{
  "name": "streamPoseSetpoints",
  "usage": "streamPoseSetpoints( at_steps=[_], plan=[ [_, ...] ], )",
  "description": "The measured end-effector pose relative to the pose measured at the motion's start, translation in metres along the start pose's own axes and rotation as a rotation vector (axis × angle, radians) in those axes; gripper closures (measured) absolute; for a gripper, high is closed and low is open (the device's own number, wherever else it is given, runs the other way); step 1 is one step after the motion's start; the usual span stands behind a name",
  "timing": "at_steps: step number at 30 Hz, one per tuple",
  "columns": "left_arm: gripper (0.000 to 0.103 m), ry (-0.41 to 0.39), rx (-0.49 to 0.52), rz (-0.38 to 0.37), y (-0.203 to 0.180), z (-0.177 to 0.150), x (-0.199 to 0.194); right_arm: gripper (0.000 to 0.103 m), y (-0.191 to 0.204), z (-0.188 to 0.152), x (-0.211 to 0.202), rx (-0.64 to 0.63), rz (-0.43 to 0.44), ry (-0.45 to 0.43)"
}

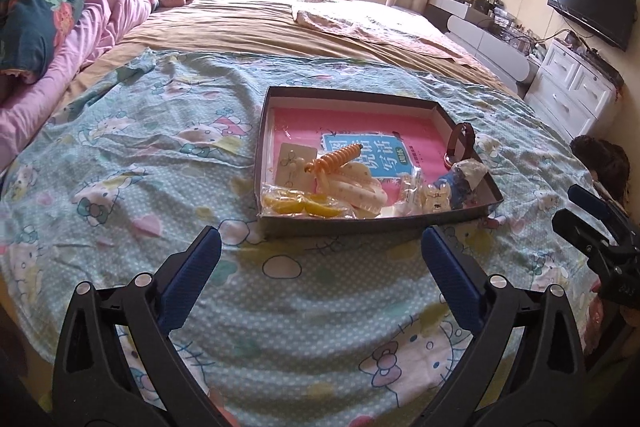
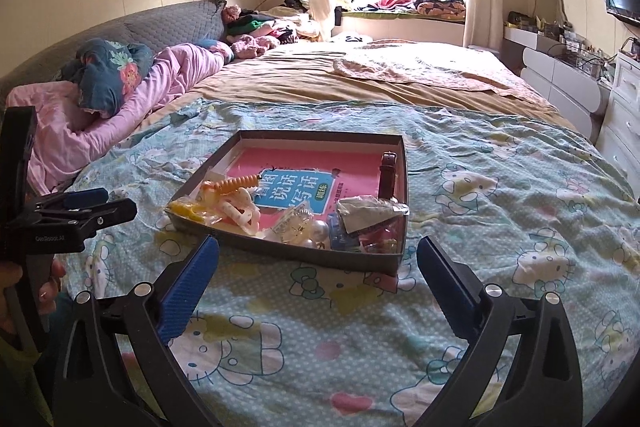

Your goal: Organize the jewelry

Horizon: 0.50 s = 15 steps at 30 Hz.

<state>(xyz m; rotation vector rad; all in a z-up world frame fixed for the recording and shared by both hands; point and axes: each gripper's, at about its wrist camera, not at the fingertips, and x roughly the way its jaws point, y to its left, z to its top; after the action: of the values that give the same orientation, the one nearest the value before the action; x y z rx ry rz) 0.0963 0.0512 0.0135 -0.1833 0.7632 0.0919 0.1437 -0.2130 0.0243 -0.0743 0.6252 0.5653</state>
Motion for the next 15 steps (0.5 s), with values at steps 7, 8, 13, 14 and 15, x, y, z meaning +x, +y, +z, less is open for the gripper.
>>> streamPoseSetpoints(
  at_steps=[7,8,13,14,15],
  plan=[
    [0.009,0.008,-0.001,0.006,-0.002,-0.016,-0.002,0.004,0.005,-0.011,-0.005,0.005,-0.021,0.002],
    [0.009,0.006,-0.001,0.006,-0.002,-0.018,-0.002,0.004,0.006,-0.012,-0.005,0.007,-0.024,0.002],
    [0.009,0.001,0.009,0.002,-0.009,-0.028,-0.005,0.004,0.013,-0.026,-0.005,0.006,-0.031,0.004],
    [0.009,0.002,0.011,0.0,-0.01,-0.031,-0.005,0.004,0.014,-0.029,-0.004,0.01,-0.033,0.006],
    [0.009,0.003,0.012,-0.002,-0.011,-0.033,-0.005,0.004,0.015,-0.033,-0.003,0.026,-0.026,0.017]
  ],
)
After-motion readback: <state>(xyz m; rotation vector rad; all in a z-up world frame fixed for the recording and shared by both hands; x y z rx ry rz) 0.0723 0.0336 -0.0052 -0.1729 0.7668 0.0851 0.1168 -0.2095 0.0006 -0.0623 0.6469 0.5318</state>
